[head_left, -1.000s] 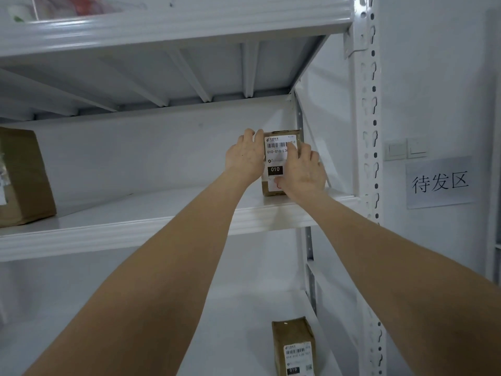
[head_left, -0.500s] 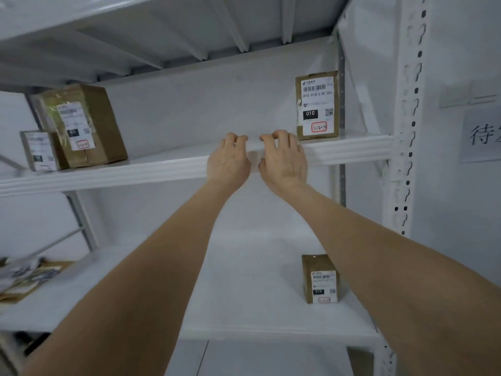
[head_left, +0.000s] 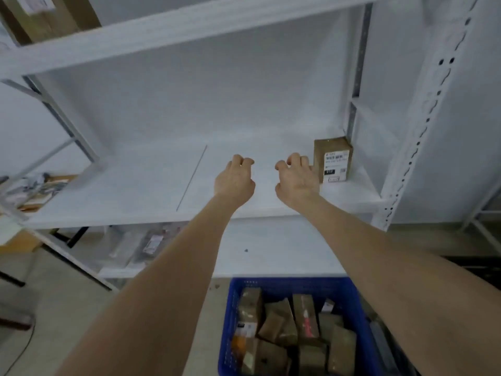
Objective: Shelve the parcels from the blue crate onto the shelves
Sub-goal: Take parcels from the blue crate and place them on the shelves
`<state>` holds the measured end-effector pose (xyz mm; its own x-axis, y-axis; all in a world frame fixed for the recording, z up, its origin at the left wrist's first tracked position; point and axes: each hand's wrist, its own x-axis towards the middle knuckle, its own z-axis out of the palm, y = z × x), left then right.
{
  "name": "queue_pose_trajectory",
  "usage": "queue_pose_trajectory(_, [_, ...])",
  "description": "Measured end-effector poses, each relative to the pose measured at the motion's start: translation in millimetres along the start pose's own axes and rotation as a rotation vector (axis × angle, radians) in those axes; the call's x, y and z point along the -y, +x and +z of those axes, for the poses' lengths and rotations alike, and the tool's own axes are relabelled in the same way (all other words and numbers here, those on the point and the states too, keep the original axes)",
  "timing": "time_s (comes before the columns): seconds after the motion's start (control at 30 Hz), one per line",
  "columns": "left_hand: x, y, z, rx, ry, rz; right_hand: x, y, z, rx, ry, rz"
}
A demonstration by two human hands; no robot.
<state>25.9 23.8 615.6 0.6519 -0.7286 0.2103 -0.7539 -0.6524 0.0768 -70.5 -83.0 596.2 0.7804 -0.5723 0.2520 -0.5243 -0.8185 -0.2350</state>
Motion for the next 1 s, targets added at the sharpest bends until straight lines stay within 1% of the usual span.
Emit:
queue_pose_trajectory(0.1, [11.0, -36.3, 62.6, 0.166, -0.024, 0.019, -14.5, -45.0, 65.5, 0.222, -0.011, 0.087])
queue_pose_trajectory(0.23, [12.7, -75.4, 144.8, 0.387, -0.039, 0.040, -36.1, -93.2, 137.9, 0.411, 0.021, 0.164])
queue_pose_trajectory(0.33, [11.9, -95.4, 206.1, 0.540, -0.059, 0.011, -51.0, -118.5, 188.8, 0.504, 0.052, 0.205])
queue_pose_trajectory(0.4, [11.4, -107.3, 247.3, 0.642, -0.079, -0.024, -62.7, -133.3, 224.0, 0.537, 0.069, 0.225])
queue_pose_trajectory(0.53, [6.2, -119.9, 321.6, 0.755, -0.095, -0.119, -88.9, -148.8, 298.0, 0.663, 0.151, 0.317])
queue_pose_trajectory(0.63, [-8.3, -121.4, 375.0, 0.845, -0.136, -0.124, -110.7, -155.1, 354.8, 0.746, 0.216, 0.351])
queue_pose_trajectory(0.7, [-21.0, -126.4, 411.5, 0.885, -0.147, -0.130, -124.6, -162.9, 387.4, 0.755, 0.246, 0.383])
queue_pose_trajectory(0.83, [-37.2, -141.6, 483.9, 0.907, -0.159, -0.121, -147.8, -184.9, 451.7, 0.780, 0.367, 0.570])
queue_pose_trajectory(0.93, [-44.8, -151.7, 543.6, 0.985, -0.168, -0.062, -165.8, -205.7, 502.9, 0.799, 0.490, 0.830])
queue_pose_trajectory(0.97, [-46.8, -154.6, 567.2, 1.004, -0.182, -0.045, -175.5, -212.1, 521.7, 0.781, 0.499, 0.914])
queue_pose_trajectory(1.0, [-49.3, -156.8, 588.0, 1.023, -0.213, -0.072, -185.9, -218.0, 537.4, 0.781, 0.464, 0.977])
